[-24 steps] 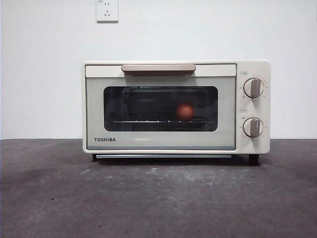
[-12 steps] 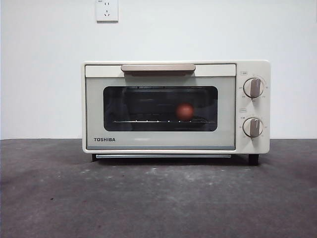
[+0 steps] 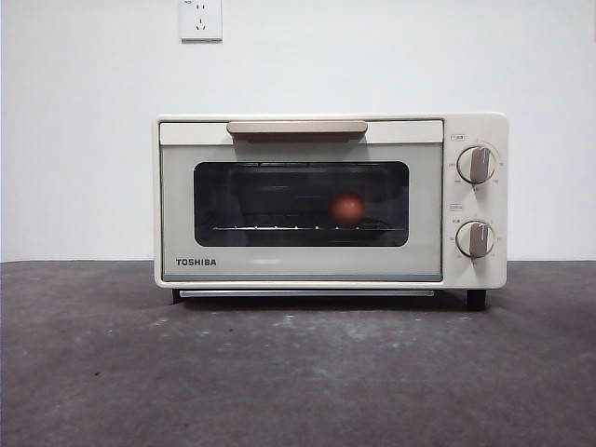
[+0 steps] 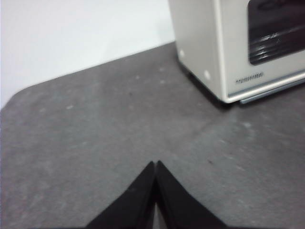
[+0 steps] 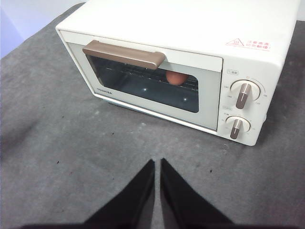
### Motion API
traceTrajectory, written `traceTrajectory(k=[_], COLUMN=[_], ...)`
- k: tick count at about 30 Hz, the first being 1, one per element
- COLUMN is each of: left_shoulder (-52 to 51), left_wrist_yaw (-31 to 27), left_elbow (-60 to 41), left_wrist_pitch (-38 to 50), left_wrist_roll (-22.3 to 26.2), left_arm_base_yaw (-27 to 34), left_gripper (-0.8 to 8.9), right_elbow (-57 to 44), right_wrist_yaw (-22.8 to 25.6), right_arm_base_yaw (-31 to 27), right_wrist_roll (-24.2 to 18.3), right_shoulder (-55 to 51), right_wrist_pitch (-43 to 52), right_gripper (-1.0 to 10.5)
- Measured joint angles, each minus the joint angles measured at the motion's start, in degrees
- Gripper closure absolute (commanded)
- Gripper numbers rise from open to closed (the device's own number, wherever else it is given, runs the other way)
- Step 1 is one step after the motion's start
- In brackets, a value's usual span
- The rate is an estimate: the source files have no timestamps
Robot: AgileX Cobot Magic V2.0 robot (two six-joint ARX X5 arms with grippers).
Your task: Eggoven
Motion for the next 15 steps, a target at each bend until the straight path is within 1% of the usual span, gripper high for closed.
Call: traceTrajectory(k=[7,15], left_shoulder=[-0.09,-0.09], left_wrist_yaw=[-0.33,-0.33], left_elbow=[-0.02,-0.02], left_wrist_pitch=[-0.04,-0.04], left_wrist_roll=[-0.04,-1.33], left_arm_base_yaw=[0.26,0.26], left_gripper=[8.06,8.06], right_elbow=[0.0,0.0], right_wrist_yaw=[-0.02,0.0], right_arm_base_yaw=[0.0,0.0], right_wrist_roll=[0.0,0.0], right_shoulder=[0.0,0.0], right_wrist_pitch=[0.0,0.0], right_gripper=[9.4,9.4])
